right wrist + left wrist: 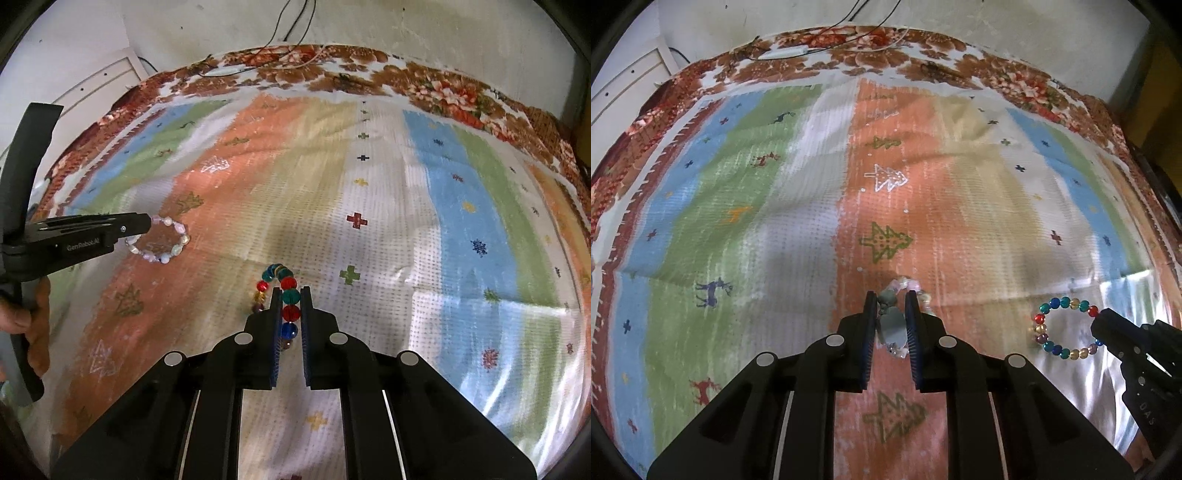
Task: Organize jewelry
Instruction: 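Grasp the white pearl bracelet with the left tool while the right tool grasps the multicolour bracelet, then lift both held bracelets and carry them over the tin box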
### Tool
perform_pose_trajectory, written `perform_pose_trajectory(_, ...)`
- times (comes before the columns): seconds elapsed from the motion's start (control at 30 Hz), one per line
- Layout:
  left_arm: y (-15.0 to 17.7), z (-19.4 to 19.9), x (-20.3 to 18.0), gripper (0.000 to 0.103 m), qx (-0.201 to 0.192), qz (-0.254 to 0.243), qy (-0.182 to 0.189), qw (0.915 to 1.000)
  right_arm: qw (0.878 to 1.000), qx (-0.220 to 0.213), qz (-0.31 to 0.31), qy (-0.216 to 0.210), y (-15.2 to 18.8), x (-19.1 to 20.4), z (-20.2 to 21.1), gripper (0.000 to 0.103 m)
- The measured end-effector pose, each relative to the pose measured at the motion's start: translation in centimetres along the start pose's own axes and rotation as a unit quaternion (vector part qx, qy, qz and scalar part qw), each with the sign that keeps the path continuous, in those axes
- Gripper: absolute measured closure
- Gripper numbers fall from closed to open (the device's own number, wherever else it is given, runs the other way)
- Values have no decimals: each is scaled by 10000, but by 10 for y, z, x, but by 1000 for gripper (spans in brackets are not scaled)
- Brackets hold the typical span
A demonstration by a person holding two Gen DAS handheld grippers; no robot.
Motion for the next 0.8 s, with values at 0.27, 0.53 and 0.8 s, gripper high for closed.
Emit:
perform_pose_trajectory(0.27, 1, 29, -5, 89, -214, -16, 111, 9997, 9998, -218, -10, -35, 1, 6, 22, 93)
perform_pose_trajectory(0.53, 9, 55, -15, 89, -361, -61, 249, 9990, 9989, -448, 21, -118, 4, 15, 46, 93)
perform_pose_trajectory(0.8, 21, 89, -27, 89, -525, -127, 522, 9972, 9984, -520, 150, -177, 12, 28, 64, 93)
Point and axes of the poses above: each gripper's, at about its wrist camera, not at the fingertips, and z roughly against the way its jaws point, x to its left, y to its underside, the point moved 10 cm from there along -z, roughly the way its jaws point, and after that the axes turned 11 degrees about -y, right-handed, at the moved point
